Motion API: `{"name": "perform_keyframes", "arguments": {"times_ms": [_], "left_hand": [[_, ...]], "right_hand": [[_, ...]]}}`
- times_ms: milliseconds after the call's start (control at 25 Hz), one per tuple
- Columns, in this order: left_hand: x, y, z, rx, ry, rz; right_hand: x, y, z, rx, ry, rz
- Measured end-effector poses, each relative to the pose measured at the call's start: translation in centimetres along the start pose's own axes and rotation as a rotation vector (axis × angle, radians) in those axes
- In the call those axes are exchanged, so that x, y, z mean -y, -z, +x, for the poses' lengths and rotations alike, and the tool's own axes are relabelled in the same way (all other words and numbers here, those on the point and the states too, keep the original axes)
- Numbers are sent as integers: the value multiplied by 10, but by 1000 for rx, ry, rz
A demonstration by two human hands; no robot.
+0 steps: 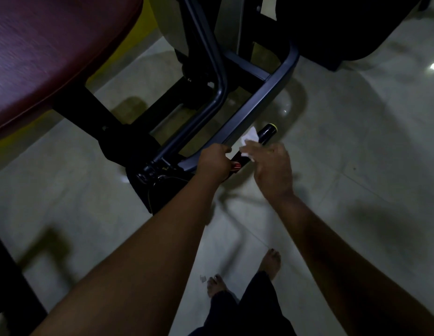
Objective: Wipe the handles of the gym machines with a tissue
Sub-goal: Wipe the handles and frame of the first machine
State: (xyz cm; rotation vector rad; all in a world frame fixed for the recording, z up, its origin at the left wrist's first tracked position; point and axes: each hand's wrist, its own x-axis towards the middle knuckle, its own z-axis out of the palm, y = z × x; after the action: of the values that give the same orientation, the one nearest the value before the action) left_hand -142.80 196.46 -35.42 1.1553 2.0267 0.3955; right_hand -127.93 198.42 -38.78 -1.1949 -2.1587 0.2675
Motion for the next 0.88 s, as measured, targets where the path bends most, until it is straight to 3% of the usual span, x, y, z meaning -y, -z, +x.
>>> {"name": "perform_keyframes", "arguments": {"times_ms": [80,200,360,440,480,560,640,720,840,880], "left_hand": [[-4,1,-1,9,10,39],[-2,1,-3,3,20,-14],[7,3,-6,-20,15,-183],[4,3,-8,-24,9,-161],[2,4,-9,-25,15,-146],[-2,3,-10,-5,10,-138],[-5,1,-10,11,-13,-118],[-5,-2,-12,-2,-26,-83],[3,-2,-16,-55,-47,-144],[4,-2,-16,-59,-38,-158]], "right_hand": [[-11,0,26,43,-62,-155],[-1,1,47,224,-181,-174],[15,5,47,557,94,-113],[4,13,44,510,219,-83],[-8,13,46,416,197,-80],[-27,12,49,191,-49,-44],[-19,4,41,87,-288,44],[4,-9,19,25,-257,140],[25,-10,-15,88,-112,220],[26,-2,-14,120,-166,289]]}}
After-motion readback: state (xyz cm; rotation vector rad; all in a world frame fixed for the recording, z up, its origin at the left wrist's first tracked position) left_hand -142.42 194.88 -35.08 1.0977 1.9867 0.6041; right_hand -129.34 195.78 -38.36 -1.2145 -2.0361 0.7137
